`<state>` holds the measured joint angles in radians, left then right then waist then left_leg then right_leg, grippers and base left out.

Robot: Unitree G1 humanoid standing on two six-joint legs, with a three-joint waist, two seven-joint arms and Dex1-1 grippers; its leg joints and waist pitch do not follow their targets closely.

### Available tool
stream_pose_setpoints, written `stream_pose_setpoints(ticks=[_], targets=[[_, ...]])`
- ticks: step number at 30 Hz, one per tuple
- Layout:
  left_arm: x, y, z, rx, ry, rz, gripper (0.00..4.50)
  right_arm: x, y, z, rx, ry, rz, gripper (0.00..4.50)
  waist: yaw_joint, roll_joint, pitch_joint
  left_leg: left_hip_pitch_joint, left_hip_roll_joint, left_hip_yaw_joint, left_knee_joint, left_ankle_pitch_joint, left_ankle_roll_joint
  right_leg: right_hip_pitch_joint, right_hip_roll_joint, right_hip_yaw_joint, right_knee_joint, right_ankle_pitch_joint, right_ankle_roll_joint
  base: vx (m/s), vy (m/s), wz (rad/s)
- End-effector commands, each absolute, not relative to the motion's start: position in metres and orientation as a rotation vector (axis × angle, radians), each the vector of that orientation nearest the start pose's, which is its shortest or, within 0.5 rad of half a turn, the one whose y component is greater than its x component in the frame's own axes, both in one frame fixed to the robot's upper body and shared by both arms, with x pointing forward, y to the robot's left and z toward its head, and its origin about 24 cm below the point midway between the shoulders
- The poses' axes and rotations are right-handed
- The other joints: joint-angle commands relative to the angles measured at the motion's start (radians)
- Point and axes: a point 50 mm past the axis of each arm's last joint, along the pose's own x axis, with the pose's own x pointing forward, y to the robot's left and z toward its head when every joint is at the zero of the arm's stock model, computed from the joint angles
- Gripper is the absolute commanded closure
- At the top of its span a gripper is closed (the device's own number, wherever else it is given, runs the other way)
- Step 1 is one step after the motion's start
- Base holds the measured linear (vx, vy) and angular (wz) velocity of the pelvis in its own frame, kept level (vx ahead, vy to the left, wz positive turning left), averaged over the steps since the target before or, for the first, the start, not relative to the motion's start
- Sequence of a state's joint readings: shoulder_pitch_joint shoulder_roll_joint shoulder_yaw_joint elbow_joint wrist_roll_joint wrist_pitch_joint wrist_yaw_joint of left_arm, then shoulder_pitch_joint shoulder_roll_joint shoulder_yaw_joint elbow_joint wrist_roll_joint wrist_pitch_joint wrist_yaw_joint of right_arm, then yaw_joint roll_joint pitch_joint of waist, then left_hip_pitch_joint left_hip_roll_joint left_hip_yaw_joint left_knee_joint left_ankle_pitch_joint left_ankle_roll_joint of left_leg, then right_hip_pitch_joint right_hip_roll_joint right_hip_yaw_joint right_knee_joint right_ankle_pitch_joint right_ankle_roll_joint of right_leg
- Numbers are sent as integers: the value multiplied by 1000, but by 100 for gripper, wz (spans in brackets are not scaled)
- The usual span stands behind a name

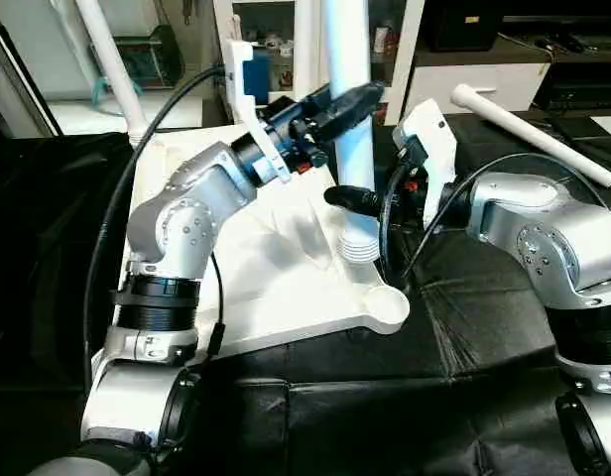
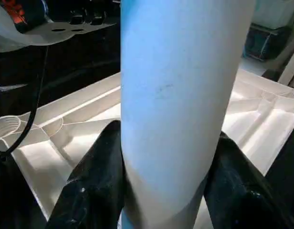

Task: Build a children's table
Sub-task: Insert table leg to table base

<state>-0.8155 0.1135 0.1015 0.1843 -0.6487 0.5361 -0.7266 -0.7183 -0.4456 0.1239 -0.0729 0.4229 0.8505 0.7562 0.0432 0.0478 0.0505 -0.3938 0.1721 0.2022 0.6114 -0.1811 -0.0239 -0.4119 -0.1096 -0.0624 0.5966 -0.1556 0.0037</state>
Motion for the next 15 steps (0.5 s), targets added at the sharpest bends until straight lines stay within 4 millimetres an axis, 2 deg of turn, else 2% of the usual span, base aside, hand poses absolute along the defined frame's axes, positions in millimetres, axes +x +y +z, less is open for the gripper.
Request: stream_pose_setpoints(ticks=[1,3,4,5,7,8,9,10,13,14,15], targets=[[345,91,223,-418,-229,-1055,262,318,-115,200,-134,161,1031,199,1,-8,-79,27,42,-22,-66,-159,25,56,-28,31,-53,-152,-237,0,0,0],[344,91,225,-410,-230,-1066,267,318,-116,201,-135,159,1031,194,0,-7,-79,27,41,-23,-66,-163,26,56,-26,31,-53,-147,-238,0,0,0],[343,91,226,-408,-230,-1068,269,318,-116,201,-140,157,1029,166,0,-7,-79,27,42,-23,-66,-163,25,56,-27,31,-53,-146,-239,0,0,0],[342,89,227,-401,-230,-1079,269,319,-117,202,-156,154,1018,157,-1,-7,-79,27,42,-23,-66,-162,23,57,-27,31,-52,-145,-240,0,0,0],[342,89,227,-397,-230,-1084,270,320,-118,202,-160,154,1013,154,0,-7,-79,27,42,-22,-66,-162,22,56,-27,31,-52,-145,-242,0,0,0],[341,87,228,-394,-233,-1093,270,320,-119,202,-165,164,1014,153,0,-11,-79,27,42,-22,-66,-161,23,57,-27,31,-52,-146,-242,0,0,0],[341,87,229,-393,-235,-1095,270,320,-120,201,-167,168,1016,152,1,-9,-79,27,42,-22,-66,-164,23,57,-28,31,-52,-151,-242,0,0,0],[341,87,229,-393,-238,-1098,270,320,-120,200,-172,178,1017,152,1,-13,-79,27,42,-22,-66,-164,24,57,-28,31,-52,-152,-242,0,0,0],[341,86,230,-390,-239,-1102,270,320,-121,199,-173,190,1019,152,1,-11,-78,27,42,-22,-65,-162,27,57,-29,32,-53,-158,-241,0,0,0],[339,84,230,-378,-239,-1114,270,320,-121,197,-173,206,1018,152,2,-15,-79,26,42,-22,-65,-161,29,58,-30,32,-52,-168,-240,0,0,0],[339,84,230,-377,-239,-1116,270,320,-121,197,-173,207,1018,152,2,-15,-79,26,42,-22,-65,-161,29,58,-30,32,-52,-168,-240,0,0,0]])
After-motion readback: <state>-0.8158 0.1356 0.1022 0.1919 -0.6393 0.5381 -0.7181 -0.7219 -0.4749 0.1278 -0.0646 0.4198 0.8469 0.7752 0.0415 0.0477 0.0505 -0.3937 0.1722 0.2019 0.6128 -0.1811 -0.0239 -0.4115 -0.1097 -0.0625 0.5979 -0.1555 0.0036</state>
